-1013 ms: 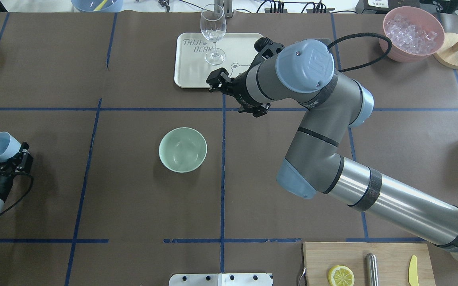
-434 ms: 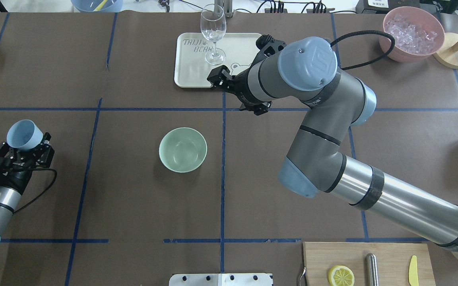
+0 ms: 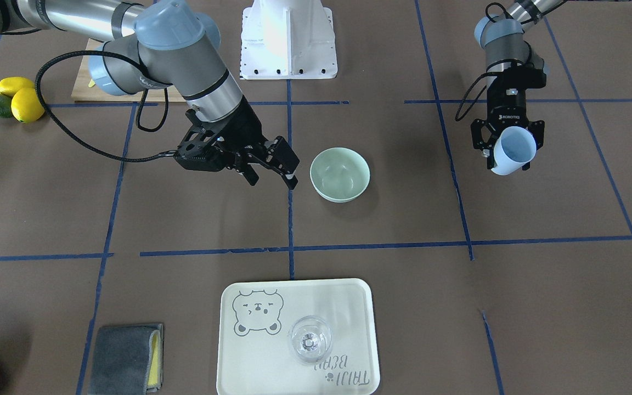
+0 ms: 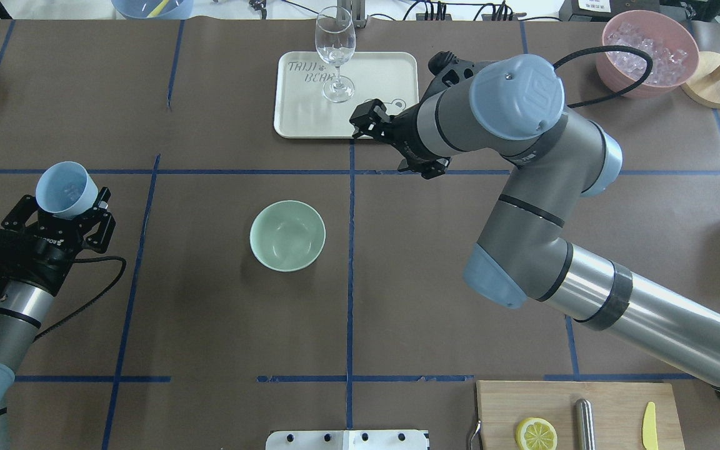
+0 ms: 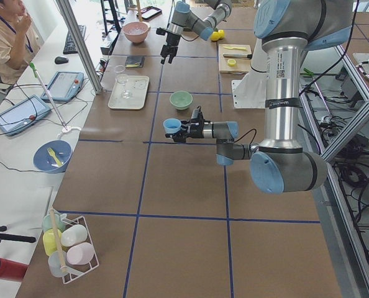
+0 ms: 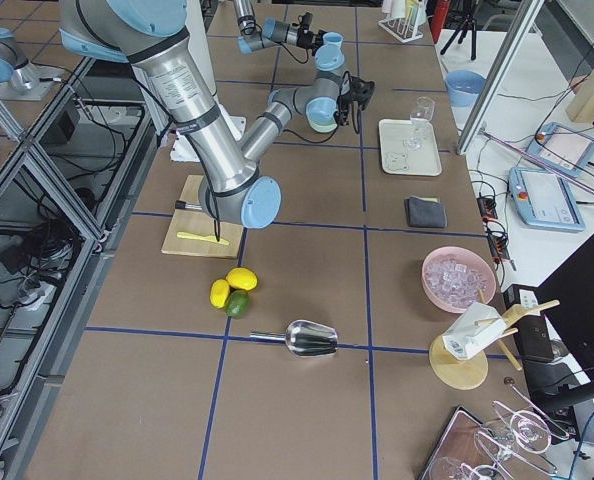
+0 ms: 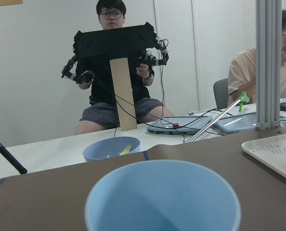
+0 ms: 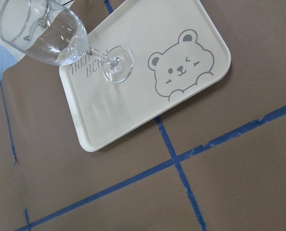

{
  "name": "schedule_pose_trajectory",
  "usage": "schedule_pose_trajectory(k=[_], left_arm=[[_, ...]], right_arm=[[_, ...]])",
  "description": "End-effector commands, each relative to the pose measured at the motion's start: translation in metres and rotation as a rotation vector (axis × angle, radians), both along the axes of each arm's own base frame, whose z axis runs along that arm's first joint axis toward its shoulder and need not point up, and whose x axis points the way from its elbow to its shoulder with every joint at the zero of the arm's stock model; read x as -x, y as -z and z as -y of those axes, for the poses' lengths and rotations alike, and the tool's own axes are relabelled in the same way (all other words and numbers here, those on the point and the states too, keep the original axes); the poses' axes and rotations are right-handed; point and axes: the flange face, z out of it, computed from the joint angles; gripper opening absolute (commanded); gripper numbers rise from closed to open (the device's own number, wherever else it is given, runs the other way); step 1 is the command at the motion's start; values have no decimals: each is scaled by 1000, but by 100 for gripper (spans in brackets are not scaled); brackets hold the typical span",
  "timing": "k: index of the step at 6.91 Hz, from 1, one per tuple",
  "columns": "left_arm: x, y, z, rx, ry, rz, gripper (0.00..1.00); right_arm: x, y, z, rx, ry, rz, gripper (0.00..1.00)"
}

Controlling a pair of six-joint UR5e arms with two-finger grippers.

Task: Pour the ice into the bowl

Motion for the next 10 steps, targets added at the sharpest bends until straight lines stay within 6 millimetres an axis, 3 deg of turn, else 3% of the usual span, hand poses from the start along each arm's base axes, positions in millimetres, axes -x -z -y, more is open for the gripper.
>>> schedule_pose_trajectory(k=[1,4,5,6,7,10], left_arm=[[-38,45,-6,-78,-41,250,0],[-122,112,7,-45,-68,463,0],[-155,137,1,-50,-103,649,0],[-161,142,3,-65,-85,748,0],[-163,147,2,-118,-89,943,0],[-166,142,-1,-191,-60,1343,0]], right_arm=[[-38,-21,9,-1,24,-6,100],[-49,-31,8,2,6,-17,100],[-67,-38,-1,-3,-7,-14,100],[-90,-32,-3,-17,-21,7,100],[-98,-25,-3,-24,-29,15,100],[-102,-25,-1,-26,-38,16,100]])
